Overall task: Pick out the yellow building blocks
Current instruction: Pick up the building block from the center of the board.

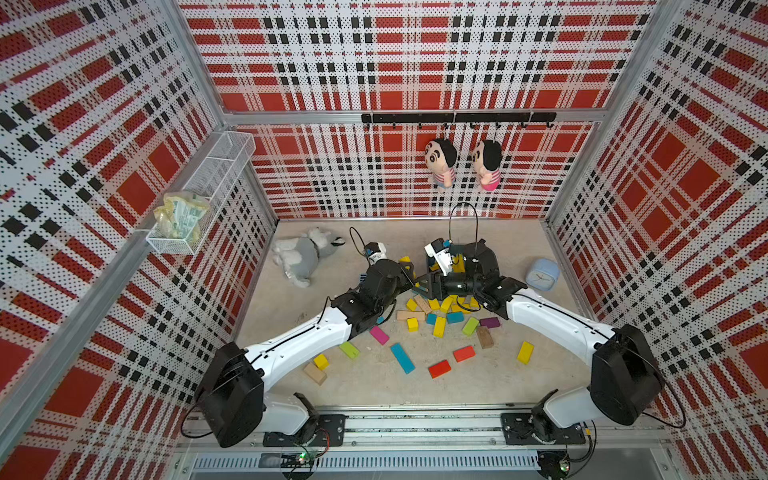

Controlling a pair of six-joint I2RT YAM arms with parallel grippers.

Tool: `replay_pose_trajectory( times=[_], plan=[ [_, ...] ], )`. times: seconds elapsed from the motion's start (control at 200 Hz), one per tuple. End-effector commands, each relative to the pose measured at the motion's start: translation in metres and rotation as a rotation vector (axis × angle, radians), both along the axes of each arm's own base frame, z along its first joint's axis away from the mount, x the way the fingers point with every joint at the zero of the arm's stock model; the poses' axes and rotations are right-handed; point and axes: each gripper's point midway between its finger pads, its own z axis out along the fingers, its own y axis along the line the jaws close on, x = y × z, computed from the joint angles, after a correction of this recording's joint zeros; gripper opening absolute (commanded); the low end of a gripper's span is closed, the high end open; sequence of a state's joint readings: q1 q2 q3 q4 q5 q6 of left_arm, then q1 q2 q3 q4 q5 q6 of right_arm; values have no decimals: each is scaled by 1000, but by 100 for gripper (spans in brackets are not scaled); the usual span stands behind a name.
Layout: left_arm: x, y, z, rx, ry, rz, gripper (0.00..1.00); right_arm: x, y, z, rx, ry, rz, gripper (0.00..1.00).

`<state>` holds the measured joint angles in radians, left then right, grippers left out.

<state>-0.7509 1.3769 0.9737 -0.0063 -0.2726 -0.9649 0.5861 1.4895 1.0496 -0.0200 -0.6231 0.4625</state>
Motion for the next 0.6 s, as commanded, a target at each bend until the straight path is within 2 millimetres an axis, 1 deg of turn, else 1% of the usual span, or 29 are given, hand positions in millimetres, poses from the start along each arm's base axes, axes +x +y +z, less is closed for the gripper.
replay_pose_trajectory(
  times=[0.0,0.165,0.266,0.281,0.296,0.346,0.351,0.371,0.406,0.426,0.516,0.596],
  plan=[
    [4,-5,3,-23,-12,-22,0,18,5,10,19,-38,-37,36],
    [6,-5,3,-34,-8,-17,0,28,3,1,-15,-31,-75,17],
    [8,-4,1,-39,-8,-10,1,33,-1,-2,-25,-20,-105,8],
    [8,-3,1,-37,-9,-8,8,34,-2,-2,-27,-18,-112,7],
    [9,-3,2,-40,-10,-4,18,35,-3,-3,-28,-12,-120,6],
    [12,1,1,-39,-10,20,63,41,-10,-6,-39,8,-157,3],
    [12,2,2,-38,-11,25,65,42,-11,-7,-41,11,-162,2],
    [13,4,1,-34,-9,41,80,44,-15,-8,-46,18,-182,1],
    [15,10,0,-18,-4,76,100,50,-24,-14,-64,36,-219,0],
    [16,14,0,-7,-1,97,98,53,-30,-17,-75,48,-244,0],
    [20,38,-11,41,47,204,98,72,-65,-36,-150,109,-375,0],
    [18,66,-34,70,133,303,98,89,-99,-53,-230,159,-490,0]
  ],
)
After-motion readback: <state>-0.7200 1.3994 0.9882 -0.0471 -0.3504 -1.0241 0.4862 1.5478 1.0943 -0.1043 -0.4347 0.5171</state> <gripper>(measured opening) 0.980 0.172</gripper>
